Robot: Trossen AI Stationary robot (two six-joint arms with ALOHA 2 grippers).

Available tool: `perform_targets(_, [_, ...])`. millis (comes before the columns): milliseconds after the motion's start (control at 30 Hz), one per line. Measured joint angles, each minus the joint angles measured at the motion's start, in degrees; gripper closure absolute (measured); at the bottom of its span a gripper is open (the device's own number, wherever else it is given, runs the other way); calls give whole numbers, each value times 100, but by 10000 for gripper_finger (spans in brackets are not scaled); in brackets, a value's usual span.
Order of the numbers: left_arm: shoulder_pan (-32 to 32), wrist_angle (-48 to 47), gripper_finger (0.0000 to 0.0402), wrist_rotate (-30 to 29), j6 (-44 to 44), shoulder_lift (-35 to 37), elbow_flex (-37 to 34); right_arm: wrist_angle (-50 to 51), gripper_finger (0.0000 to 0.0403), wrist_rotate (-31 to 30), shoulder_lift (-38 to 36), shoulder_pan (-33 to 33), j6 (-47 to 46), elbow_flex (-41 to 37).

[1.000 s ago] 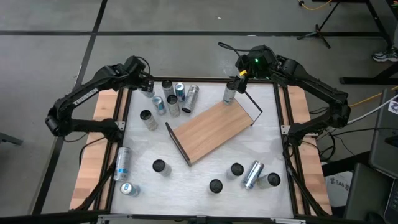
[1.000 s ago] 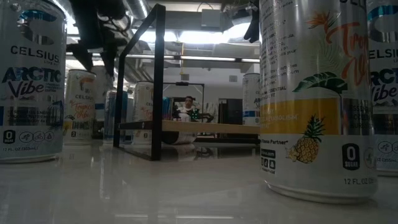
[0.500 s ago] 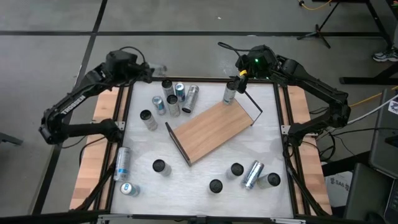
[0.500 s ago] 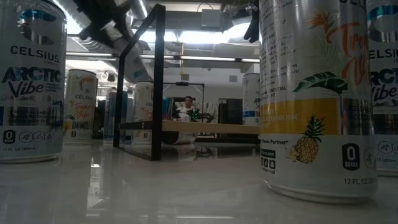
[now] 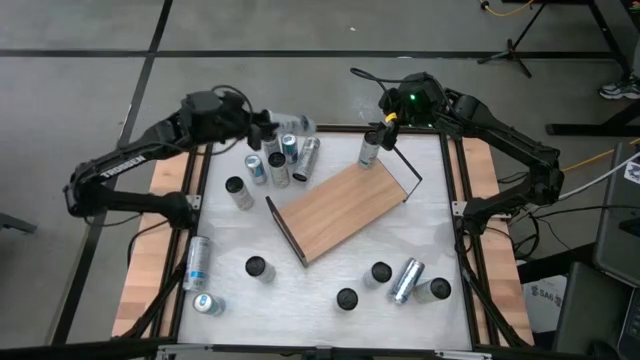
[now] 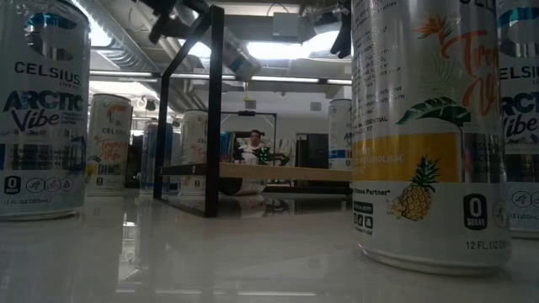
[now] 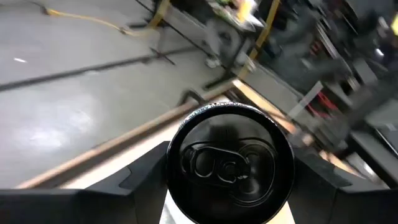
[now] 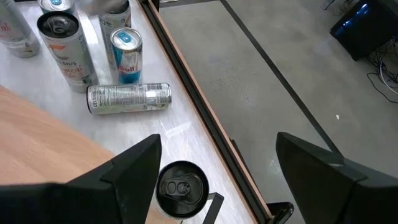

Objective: Place canned beverage on shelf
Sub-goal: Put the white blue soda can on the shelf

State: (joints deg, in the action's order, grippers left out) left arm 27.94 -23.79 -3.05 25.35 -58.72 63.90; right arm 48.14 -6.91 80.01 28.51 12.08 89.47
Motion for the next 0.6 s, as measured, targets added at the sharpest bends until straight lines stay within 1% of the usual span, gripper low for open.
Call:
perform_targets(133, [-624, -13, 157, 15, 186, -291, 0, 0, 95, 58, 0, -1, -1, 0])
perform_targets(267, [-1111, -33, 156, 18, 312, -632, 0, 1, 95, 383, 0, -3, -3, 0])
perform_targets(400, [-1392, -126, 156, 14, 503, -996, 0, -2, 95, 947, 0, -4, -4, 0])
perform_targets(600, [-1565, -293, 156, 125, 725, -1411, 0, -36, 95, 2046, 0, -7, -3, 0])
